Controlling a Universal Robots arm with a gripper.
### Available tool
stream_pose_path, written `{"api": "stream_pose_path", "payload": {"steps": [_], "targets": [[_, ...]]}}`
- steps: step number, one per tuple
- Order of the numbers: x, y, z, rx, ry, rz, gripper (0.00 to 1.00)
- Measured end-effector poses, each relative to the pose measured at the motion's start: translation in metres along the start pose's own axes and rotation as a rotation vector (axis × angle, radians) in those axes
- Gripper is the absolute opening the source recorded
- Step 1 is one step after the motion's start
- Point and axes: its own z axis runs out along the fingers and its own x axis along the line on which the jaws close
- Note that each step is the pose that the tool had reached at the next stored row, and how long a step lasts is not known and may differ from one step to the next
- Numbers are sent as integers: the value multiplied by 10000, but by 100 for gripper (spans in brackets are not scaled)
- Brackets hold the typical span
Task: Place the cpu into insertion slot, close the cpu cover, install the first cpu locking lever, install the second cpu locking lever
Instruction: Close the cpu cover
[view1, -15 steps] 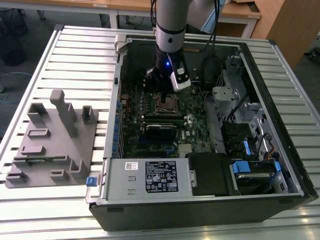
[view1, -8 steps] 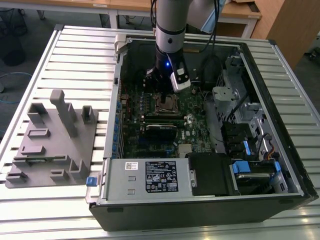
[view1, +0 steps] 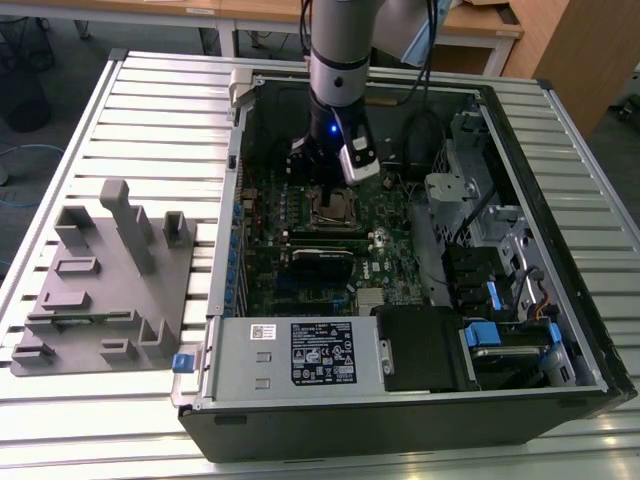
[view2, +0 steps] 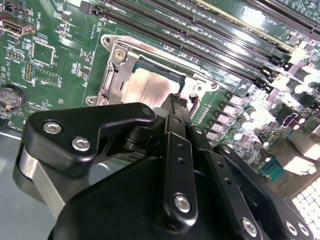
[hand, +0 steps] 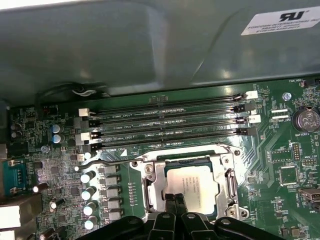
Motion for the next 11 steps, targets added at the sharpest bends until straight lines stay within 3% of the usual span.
{"api": "stream_pose_path", "payload": {"steps": [11], "targets": [[51,-9,54,2,1,2,10]]}}
